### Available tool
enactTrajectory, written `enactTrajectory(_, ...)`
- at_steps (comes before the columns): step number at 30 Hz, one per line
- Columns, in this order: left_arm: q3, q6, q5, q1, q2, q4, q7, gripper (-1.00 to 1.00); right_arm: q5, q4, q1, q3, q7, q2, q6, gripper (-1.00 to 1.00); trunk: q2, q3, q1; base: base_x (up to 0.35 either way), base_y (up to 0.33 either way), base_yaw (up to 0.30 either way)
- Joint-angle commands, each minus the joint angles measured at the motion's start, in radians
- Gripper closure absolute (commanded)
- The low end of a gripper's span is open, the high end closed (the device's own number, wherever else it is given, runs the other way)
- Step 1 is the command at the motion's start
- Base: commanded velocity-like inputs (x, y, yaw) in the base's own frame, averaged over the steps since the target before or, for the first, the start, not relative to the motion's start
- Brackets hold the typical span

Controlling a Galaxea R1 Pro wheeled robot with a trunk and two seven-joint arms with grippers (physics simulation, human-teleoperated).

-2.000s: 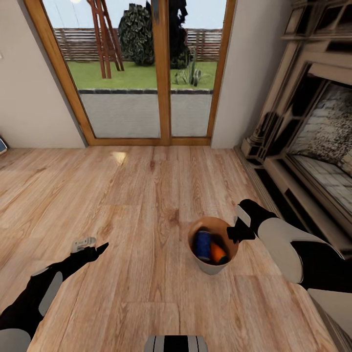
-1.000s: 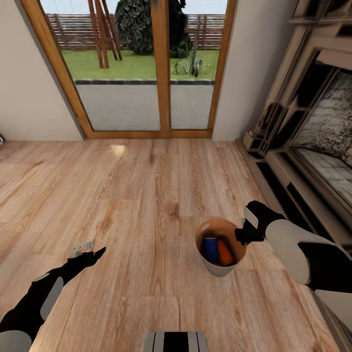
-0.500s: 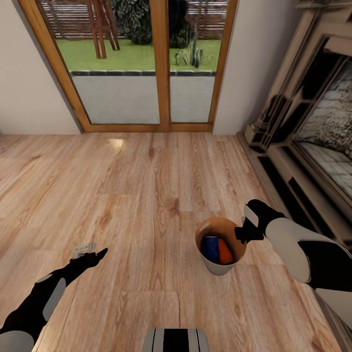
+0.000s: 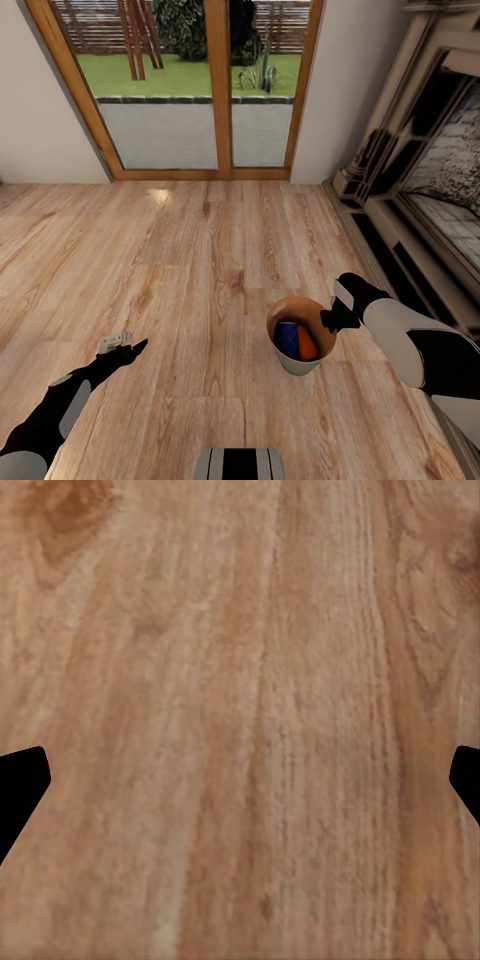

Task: Put the three can of soda from the living room inside the tash can in the kitchen.

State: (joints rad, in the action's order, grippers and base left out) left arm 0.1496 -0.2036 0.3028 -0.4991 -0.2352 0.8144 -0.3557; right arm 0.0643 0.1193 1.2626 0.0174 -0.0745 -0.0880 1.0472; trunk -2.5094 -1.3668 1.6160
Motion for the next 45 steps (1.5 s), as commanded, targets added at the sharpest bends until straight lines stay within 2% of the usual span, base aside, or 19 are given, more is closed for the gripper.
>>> enactTrajectory(1, -0.001, 0.0, 0.0, -0.001, 0.0, -0.001, 0.0, -1.0, -0.032, 0.012, -0.003, -0.036, 0.004, -0.001, 0.0, 1.0, 0.0, -0.001, 0.001, 0.0, 0.0, 0.0)
enactTrajectory(13, -0.001, 0.001, 0.001, -0.001, 0.0, -0.012, 0.001, -1.0, -0.034, 0.013, -0.003, -0.032, 0.003, 0.001, 0.0, 1.0, 0.0, 0.007, 0.001, 0.0, 0.0, 0.0)
enactTrajectory(22, -0.001, 0.001, 0.001, -0.001, 0.0, -0.014, 0.001, -1.0, -0.034, 0.013, -0.004, -0.033, 0.002, 0.0, 0.0, 1.0, 0.0, 0.021, 0.001, 0.0, 0.0, 0.0)
enactTrajectory(30, -0.02, 0.001, 0.002, -0.001, 0.0, -0.015, 0.004, -1.0, -0.034, 0.012, -0.005, -0.033, 0.002, -0.001, 0.0, 1.0, 0.0, 0.034, 0.001, 0.0, 0.0, 0.0)
enactTrajectory(45, -0.022, 0.001, 0.002, -0.001, 0.0, -0.015, 0.007, -1.0, -0.033, 0.011, -0.005, -0.033, 0.002, -0.001, 0.0, 1.0, 0.0, 0.058, 0.001, 0.0, 0.0, 0.0)
